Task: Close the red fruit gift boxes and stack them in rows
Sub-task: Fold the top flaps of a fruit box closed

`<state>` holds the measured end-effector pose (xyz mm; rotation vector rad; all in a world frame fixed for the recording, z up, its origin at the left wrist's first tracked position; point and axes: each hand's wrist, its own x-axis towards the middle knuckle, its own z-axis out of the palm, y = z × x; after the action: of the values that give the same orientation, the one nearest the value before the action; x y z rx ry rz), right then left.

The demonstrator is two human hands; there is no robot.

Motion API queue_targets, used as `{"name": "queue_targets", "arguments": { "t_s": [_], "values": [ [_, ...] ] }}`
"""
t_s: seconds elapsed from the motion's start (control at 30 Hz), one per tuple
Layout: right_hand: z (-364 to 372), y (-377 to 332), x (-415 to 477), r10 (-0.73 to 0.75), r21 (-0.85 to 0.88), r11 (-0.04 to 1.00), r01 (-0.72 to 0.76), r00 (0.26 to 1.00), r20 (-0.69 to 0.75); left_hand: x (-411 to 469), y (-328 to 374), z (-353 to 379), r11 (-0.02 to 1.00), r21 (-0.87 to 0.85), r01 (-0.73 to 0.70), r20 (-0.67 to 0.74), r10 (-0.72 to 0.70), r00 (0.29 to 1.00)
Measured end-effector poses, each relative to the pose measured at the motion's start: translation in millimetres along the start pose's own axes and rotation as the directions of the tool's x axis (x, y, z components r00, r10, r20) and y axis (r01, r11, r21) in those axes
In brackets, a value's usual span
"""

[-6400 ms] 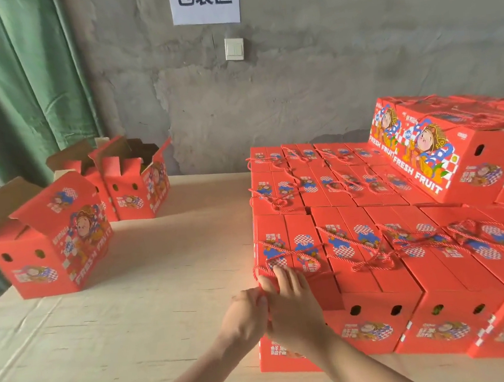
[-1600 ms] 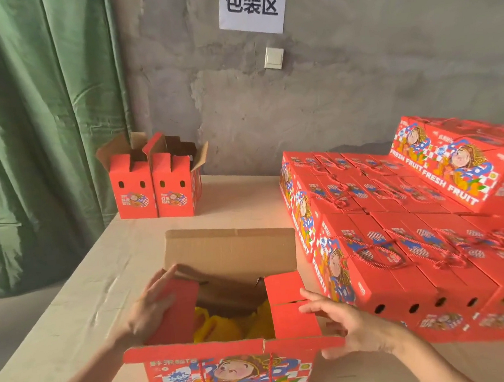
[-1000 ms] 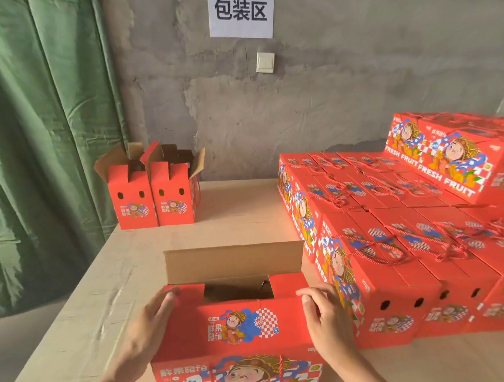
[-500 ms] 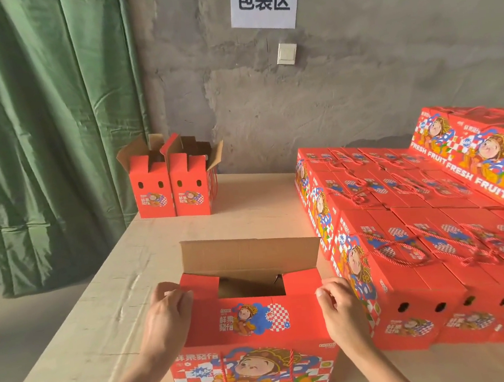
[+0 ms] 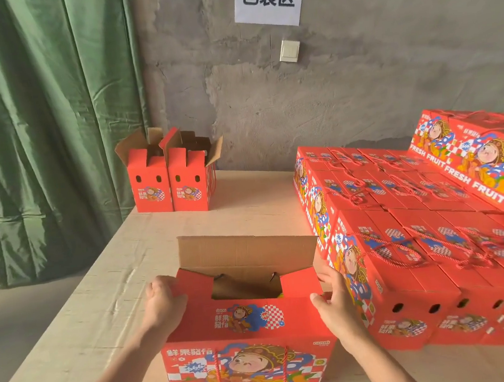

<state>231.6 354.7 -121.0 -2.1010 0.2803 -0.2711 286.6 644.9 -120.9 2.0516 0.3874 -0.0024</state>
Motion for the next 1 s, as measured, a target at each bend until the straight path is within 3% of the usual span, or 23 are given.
{"name": "queue_targets", "arguments": {
  "t_s": [0.07, 0.13, 0.3, 0.4, 0.57, 0.7, 0.83, 0.93, 1.0],
  "values": [
    [-1.9, -1.6, 2.8, 0.057, 0.05, 0.997, -0.06, 0.996, 0.064, 1.5, 4.9, 0.9, 0.984, -0.109, 0.14, 0.039, -0.137, 0.99],
    [-2.7, -2.2, 6.9, 0.079, 0.07, 0.994, -0.087, 0.991, 0.107, 1.8, 7.7, 1.8, 0.977, -0.124, 0.172, 0.042, -0.168, 0.985],
    [-5.0, -18.6, 24.9, 0.076, 0.058, 0.994, -0.089, 0.976, 0.203, -14.0, 2.1, 4.0, 0.989, 0.095, -0.117, 0.013, 0.116, 0.993],
    [-1.9, -17.7, 25.4, 0.054, 0.045, 0.997, -0.065, 0.977, 0.204, -21.0, 2.6, 3.8, 0.963, 0.17, -0.211, -0.005, 0.215, 0.977],
    [-0.2, -3.4, 15.7, -0.066, 0.11, 0.993, 0.045, 0.98, 0.187, -20.1, 1.3, 5.4, 0.961, 0.17, -0.218, -0.028, 0.225, 0.974],
    [-1.8, -0.8, 13.9, -0.082, 0.159, 0.986, 0.053, 0.98, 0.181, -22.3, 1.4, 4.2, 0.966, 0.065, -0.25, -0.056, 0.254, 0.966],
    [-3.0, 1.6, 12.4, -0.142, 0.211, 0.973, 0.094, 0.964, 0.227, -27.6, 3.2, 0.7, 0.936, 0.128, -0.329, -0.059, 0.338, 0.939],
    [-11.8, 2.6, 13.2, -0.124, 0.123, 0.989, 0.088, 0.936, 0.33, -28.8, 3.0, -0.2, 0.911, 0.192, -0.365, -0.046, 0.38, 0.924],
    [-26.8, 0.2, 17.4, -0.084, 0.007, 0.996, 0.091, 0.875, 0.478, -28.2, 2.2, -0.8, 0.897, 0.212, -0.389, -0.023, 0.403, 0.915]
  ]
}}
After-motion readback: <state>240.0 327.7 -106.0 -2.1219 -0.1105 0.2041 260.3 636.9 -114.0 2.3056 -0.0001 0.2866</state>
